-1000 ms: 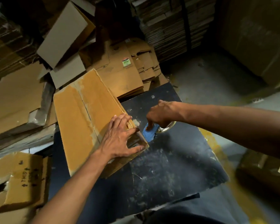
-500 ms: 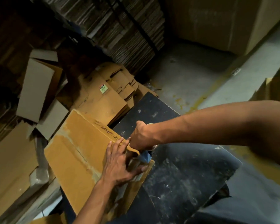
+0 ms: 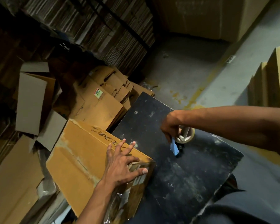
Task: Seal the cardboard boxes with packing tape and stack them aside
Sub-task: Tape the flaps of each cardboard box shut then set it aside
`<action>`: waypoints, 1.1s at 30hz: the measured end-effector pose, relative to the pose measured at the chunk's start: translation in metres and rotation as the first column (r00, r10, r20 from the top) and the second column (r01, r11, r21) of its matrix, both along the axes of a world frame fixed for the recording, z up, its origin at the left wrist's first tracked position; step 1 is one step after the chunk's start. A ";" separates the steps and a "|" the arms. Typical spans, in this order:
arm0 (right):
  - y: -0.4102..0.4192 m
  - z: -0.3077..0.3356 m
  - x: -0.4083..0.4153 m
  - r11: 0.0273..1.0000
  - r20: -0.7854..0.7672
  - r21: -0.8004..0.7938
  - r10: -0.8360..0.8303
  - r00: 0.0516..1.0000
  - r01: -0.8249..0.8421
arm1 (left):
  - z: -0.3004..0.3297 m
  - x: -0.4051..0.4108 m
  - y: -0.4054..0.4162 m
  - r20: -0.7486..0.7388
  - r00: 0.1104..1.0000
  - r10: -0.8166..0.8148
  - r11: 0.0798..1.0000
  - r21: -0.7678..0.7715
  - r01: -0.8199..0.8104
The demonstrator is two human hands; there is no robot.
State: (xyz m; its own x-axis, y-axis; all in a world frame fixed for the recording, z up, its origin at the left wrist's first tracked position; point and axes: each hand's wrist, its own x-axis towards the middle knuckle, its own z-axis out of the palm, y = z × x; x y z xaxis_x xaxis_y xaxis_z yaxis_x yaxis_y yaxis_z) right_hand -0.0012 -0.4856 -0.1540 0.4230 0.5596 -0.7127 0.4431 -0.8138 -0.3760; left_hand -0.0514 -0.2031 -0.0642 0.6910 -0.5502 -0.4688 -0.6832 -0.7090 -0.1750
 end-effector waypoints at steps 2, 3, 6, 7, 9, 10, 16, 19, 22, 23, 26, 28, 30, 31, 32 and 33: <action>-0.002 -0.010 0.002 0.999 -0.011 0.025 -0.022 1.000 0.022 | 0.005 0.004 -0.004 -0.048 0.998 -0.027 0.998 0.048 0.030; -0.002 -0.016 0.002 0.999 -0.016 0.022 -0.028 0.999 0.028 | 0.006 0.005 -0.003 -0.071 0.997 -0.016 1.000 0.007 0.016; -0.002 -0.034 0.004 0.997 -0.011 0.051 -0.059 0.998 0.059 | 0.007 0.003 0.013 -0.077 0.996 0.040 0.962 -0.265 -0.059; -0.003 -0.038 0.004 0.994 -0.006 0.075 -0.074 0.997 0.074 | 0.006 0.001 0.019 -0.047 0.999 0.025 0.953 -0.300 -0.037; -0.005 -0.042 0.005 0.991 0.022 0.111 -0.079 0.997 0.076 | 0.001 -0.002 0.024 0.002 0.999 -0.036 0.967 -0.254 0.036; -0.005 -0.043 0.006 0.992 0.051 0.110 -0.075 0.996 0.069 | 0.000 -0.003 0.022 0.002 0.998 -0.060 0.975 -0.215 0.059; 0.006 -0.055 0.005 0.990 0.206 0.086 -0.130 0.970 0.114 | 0.008 0.010 0.001 -0.099 0.985 -0.144 0.983 0.099 0.153; 0.008 -0.057 -0.001 0.982 0.273 0.093 -0.185 0.944 0.165 | 0.009 0.012 0.001 -0.104 0.978 -0.180 0.967 0.163 0.195; 0.011 -0.057 -0.010 0.987 0.346 0.049 -0.163 0.924 0.155 | 0.006 0.015 0.002 -0.108 0.980 -0.165 0.974 0.140 0.179; 0.014 -0.055 -0.014 0.988 0.396 0.034 -0.151 0.906 0.150 | 0.005 0.016 0.000 -0.102 0.979 -0.175 0.970 0.152 0.189; 0.024 -0.041 -0.029 0.971 0.506 0.140 -0.238 0.829 0.193 | 0.008 0.015 -0.007 -0.064 0.967 -0.245 0.939 0.233 0.253; 0.034 -0.030 -0.044 0.911 0.460 0.323 -0.388 0.799 0.257 | 0.013 0.011 -0.005 -0.015 0.953 -0.303 0.911 0.288 0.294; 0.047 -0.021 -0.070 0.791 0.315 0.496 -0.549 0.774 0.359 | 0.014 0.009 0.006 0.041 0.961 -0.272 0.943 0.209 0.258; 0.054 -0.019 -0.086 0.712 0.227 0.564 -0.620 0.751 0.418 | 0.014 0.009 0.015 0.058 0.974 -0.220 0.973 0.087 0.214; 0.062 -0.019 -0.104 0.628 0.145 0.617 -0.683 0.716 0.474 | 0.012 0.011 0.023 0.055 0.987 -0.153 0.986 -0.059 0.156; 0.070 -0.020 -0.121 0.541 0.064 0.653 -0.737 0.673 0.530 | 0.009 0.014 0.032 0.041 0.995 -0.091 0.975 -0.199 0.097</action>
State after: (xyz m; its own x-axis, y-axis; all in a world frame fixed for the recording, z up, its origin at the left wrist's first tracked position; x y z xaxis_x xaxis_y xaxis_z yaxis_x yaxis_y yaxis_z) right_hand -0.1225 -0.4156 -0.1739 0.9489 0.2804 -0.1449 0.0613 -0.6141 -0.7868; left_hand -0.0377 -0.1713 -0.0547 0.6445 -0.6938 -0.3214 -0.7447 -0.6648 -0.0581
